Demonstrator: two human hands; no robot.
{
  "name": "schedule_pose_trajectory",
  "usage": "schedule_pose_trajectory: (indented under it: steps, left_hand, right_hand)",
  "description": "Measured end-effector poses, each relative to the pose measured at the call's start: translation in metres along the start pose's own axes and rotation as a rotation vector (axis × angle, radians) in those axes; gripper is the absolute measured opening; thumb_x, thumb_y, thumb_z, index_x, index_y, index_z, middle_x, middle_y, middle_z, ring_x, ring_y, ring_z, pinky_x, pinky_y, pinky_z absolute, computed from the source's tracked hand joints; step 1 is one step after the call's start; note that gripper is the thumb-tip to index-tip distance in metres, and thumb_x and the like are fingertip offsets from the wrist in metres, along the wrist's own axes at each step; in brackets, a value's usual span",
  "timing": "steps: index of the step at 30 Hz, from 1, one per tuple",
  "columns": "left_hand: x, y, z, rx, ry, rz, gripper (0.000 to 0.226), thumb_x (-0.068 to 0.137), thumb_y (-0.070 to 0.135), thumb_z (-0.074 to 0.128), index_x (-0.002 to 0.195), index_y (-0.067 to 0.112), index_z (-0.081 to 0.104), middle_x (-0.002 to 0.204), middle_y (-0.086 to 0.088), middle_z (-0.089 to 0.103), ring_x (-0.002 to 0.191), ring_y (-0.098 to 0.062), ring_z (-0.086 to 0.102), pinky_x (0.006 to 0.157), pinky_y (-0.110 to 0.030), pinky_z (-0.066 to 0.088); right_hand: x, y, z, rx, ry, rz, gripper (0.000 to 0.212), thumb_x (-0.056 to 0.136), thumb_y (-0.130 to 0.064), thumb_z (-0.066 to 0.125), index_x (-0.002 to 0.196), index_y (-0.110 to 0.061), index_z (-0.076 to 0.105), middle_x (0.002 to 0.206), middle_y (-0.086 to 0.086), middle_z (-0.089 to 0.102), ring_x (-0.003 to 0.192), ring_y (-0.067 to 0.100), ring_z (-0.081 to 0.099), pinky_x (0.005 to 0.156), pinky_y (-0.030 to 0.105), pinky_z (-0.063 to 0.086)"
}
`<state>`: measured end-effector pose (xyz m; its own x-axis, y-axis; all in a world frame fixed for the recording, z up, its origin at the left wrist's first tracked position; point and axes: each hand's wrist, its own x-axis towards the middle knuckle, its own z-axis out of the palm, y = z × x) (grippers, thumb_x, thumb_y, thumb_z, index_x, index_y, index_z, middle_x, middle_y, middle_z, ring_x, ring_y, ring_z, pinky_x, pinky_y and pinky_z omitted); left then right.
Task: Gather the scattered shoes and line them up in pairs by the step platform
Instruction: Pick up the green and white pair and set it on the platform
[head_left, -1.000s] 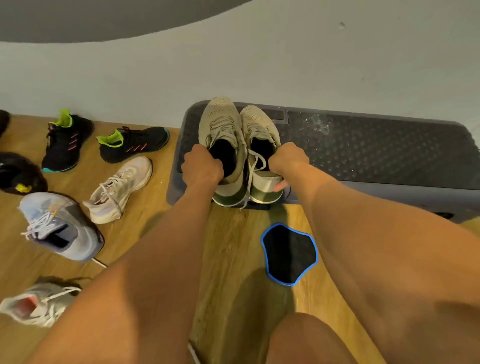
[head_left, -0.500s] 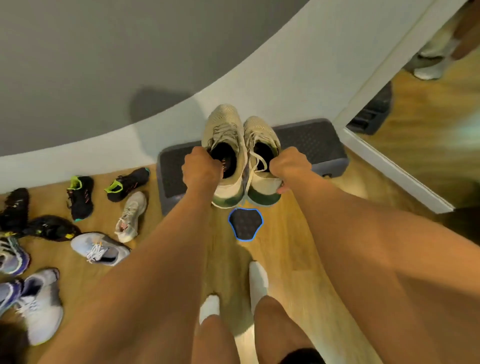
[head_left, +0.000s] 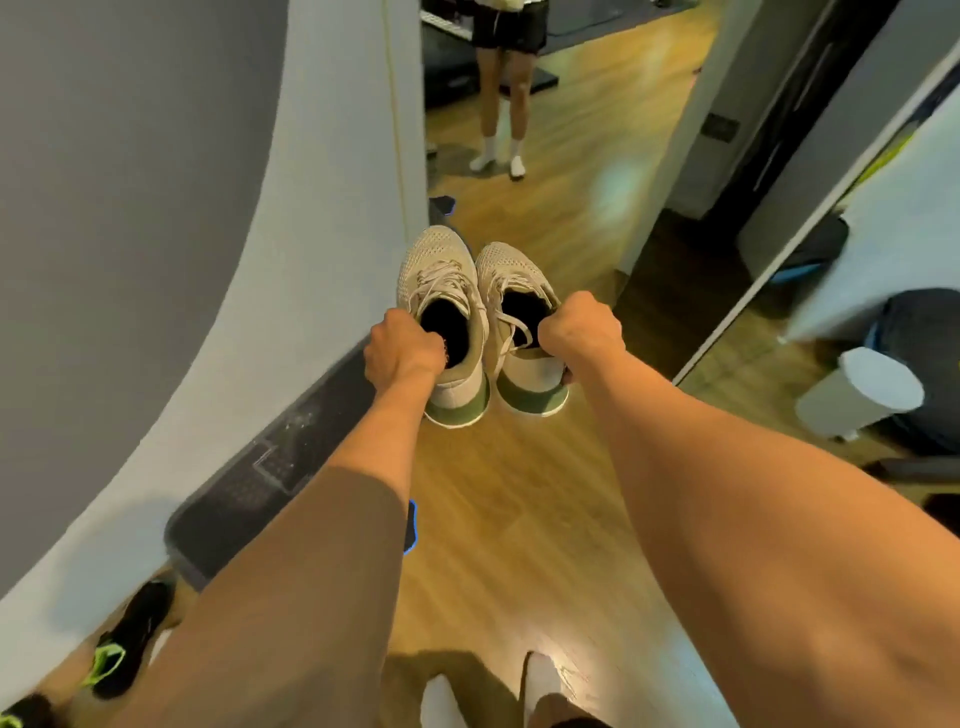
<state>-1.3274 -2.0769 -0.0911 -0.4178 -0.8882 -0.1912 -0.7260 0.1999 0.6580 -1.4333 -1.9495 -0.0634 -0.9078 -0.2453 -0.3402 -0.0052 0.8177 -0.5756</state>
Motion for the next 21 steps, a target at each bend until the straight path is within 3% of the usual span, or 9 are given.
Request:
schedule_pose_trajectory:
  steps: [5,11,21]
  left_hand:
    - [-0.072,0.081,0.067,0.059,-0.130,0.205,0.029,0.088,0.018,0.061,0.117,0.013,0.059,0.119,-0.013,0.062,0.110,-0.037,0.057,0.088,-0.046,0.051]
    - [-0.201,0.164,0.174,0.120,-0.275,0.374,0.028,0.087,0.013,0.059,0.115,0.012,0.060,0.123,-0.014,0.059,0.115,-0.037,0.054,0.087,-0.042,0.045]
    - [-0.454,0.258,0.359,0.231,-0.518,0.663,0.025,0.085,0.007,0.058,0.108,0.013,0.066,0.116,-0.014,0.064,0.107,-0.036,0.058,0.078,-0.037,0.046]
  right_hand:
    - [-0.016,0.098,-0.093,0.089,0.166,0.173,0.036,0.081,-0.022,0.069,0.113,-0.009,0.058,0.104,0.014,0.064,0.089,0.036,0.065,0.076,0.047,0.058]
    - [-0.046,0.259,-0.192,0.226,0.345,0.426,0.034,0.083,-0.022,0.063,0.114,-0.008,0.060,0.112,0.015,0.064,0.096,0.037,0.064,0.080,0.047,0.057]
    - [-0.106,0.524,-0.336,0.293,0.541,0.697,0.031,0.087,-0.020,0.058,0.115,-0.006,0.061,0.115,0.017,0.064,0.100,0.036,0.064,0.084,0.047,0.055]
